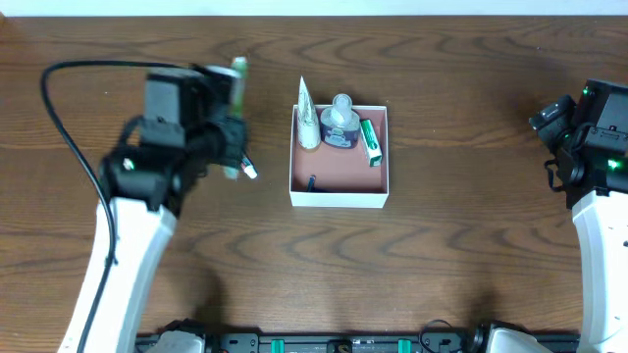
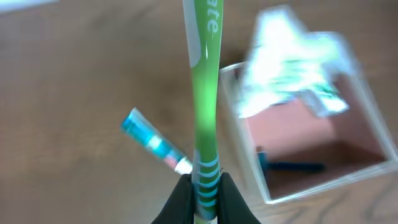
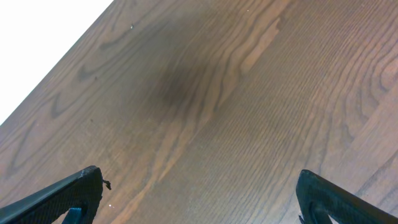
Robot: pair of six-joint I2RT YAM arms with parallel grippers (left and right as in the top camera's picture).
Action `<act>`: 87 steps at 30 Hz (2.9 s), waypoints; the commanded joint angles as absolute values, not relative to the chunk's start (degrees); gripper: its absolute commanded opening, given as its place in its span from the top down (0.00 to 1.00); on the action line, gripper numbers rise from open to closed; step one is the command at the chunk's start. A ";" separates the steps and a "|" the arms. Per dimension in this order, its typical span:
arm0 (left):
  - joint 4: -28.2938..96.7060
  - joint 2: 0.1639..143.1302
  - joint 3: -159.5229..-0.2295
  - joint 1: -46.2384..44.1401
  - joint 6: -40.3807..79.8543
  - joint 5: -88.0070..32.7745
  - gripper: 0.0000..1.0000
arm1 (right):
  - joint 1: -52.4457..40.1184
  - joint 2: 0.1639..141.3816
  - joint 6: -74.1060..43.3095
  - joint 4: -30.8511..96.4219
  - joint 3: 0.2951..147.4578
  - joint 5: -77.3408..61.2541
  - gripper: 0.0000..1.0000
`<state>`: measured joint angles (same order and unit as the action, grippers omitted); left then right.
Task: Pack container
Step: 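Carry the toothbrush into the box and lower it beside the razor, then release the toothbrush and move the left gripper to the toothpaste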
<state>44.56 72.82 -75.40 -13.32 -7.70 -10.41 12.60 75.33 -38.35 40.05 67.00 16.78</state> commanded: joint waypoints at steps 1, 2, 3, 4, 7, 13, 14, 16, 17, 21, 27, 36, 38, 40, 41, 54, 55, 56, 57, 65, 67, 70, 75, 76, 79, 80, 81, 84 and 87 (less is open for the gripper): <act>42.78 69.63 -76.01 -19.90 -17.39 -11.09 0.94 | 12.95 75.44 -38.30 40.12 67.55 17.96 0.01; 42.09 69.08 -76.01 -21.74 -18.65 -11.05 0.94 | 12.95 75.44 -38.30 40.12 67.55 17.96 0.01; 41.34 68.64 -76.01 -23.81 -20.05 -10.92 0.94 | 12.95 75.44 -38.30 40.12 67.55 17.96 0.01; 40.88 68.38 -76.01 -25.50 -21.28 -10.92 0.94 | 12.95 75.44 -38.30 40.12 67.55 17.96 0.01; 39.72 68.55 -75.99 -30.70 -24.58 -10.92 0.94 | 12.95 75.44 -38.30 40.12 67.55 17.96 0.01; 39.75 72.23 -75.99 -38.87 -34.17 -9.37 0.94 | 12.95 75.44 -38.30 40.12 67.55 17.96 0.01; 39.75 73.52 -75.99 -40.05 -36.25 -8.84 0.94 | 12.95 75.44 -38.30 40.12 67.55 17.96 0.01; 39.75 75.72 -75.99 -41.63 -38.76 -7.33 0.94 | 12.95 75.44 -38.30 40.12 67.55 17.96 0.01; 39.75 77.17 -75.99 -42.48 -40.38 -6.02 0.94 | 12.95 75.44 -38.28 40.12 67.55 17.96 0.01; 39.75 83.02 -75.99 -45.08 -45.87 1.78 0.94 | 12.95 75.44 -38.30 40.12 67.55 17.96 0.01; 39.75 91.18 -75.99 -47.22 -52.73 10.09 0.94 | 12.95 75.44 -38.30 40.12 67.55 17.96 0.01; 37.08 98.35 -75.99 -47.13 -57.17 14.74 0.94 | 12.95 75.44 -38.30 40.14 67.55 17.96 0.01; 36.77 98.94 -75.99 -46.92 -57.80 14.72 0.94 | 12.95 75.44 -38.30 40.12 67.55 17.98 0.01; 36.75 99.24 -75.99 -46.46 -58.50 14.70 0.94 | 12.95 75.44 -38.30 40.12 67.55 17.96 0.01; 36.75 99.26 -75.99 -46.15 -58.52 14.70 0.94 | 12.95 75.44 -38.30 40.12 67.55 17.96 0.01; 36.77 99.26 -75.99 -43.79 -58.46 13.72 0.94 | 12.95 75.44 -38.30 40.12 67.55 17.96 0.01; 36.77 99.26 -75.99 -43.79 -58.46 13.47 0.94 | 12.95 75.44 -38.30 40.12 67.55 17.96 0.01; 36.75 99.26 -75.99 -43.79 -58.46 13.23 0.94 | 12.95 75.44 -38.30 40.12 67.55 17.96 0.01; 36.75 99.26 -75.99 -43.79 -58.46 13.04 0.94 | 12.95 75.44 -38.30 40.14 67.55 17.96 0.01; 36.75 99.24 -75.99 -43.83 -58.46 12.97 0.41 | 12.95 75.44 -38.30 40.12 67.55 17.96 0.01; 36.75 99.24 -75.99 -43.83 -58.46 13.41 0.41 | 12.95 75.44 -38.30 40.14 67.55 17.96 0.01; 36.77 99.15 -75.99 -43.83 -58.39 15.31 0.41 | 12.95 75.44 -38.30 40.12 67.55 17.96 0.01; 36.73 96.75 -76.01 -45.12 -55.37 17.65 0.41 | 12.95 75.44 -38.30 40.12 67.55 17.96 0.01; 36.69 95.66 -76.01 -45.74 -55.18 17.63 0.41 | 12.95 75.44 -38.30 40.14 67.55 17.96 0.01; 36.51 92.16 -76.01 -48.38 -53.84 17.61 0.41 | 12.95 75.44 -38.30 40.12 67.55 17.96 0.01; 36.45 91.07 -76.01 -49.43 -53.36 17.61 0.41 | 12.95 75.44 -38.30 40.12 67.55 17.98 0.01; 36.49 89.69 -76.01 -50.92 -53.21 17.37 0.40 | 12.95 75.44 -38.30 40.12 67.55 17.96 0.01; 36.62 86.87 -76.01 -55.27 -52.56 17.23 0.40 | 12.95 75.44 -38.30 40.12 67.55 17.96 0.01; 37.04 84.58 -76.01 -60.18 -52.51 17.28 0.40 | 12.95 75.44 -38.30 40.12 67.55 17.96 0.01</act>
<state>36.67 86.35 -75.40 -56.93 -53.80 17.15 12.60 75.33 -38.37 40.05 67.00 16.78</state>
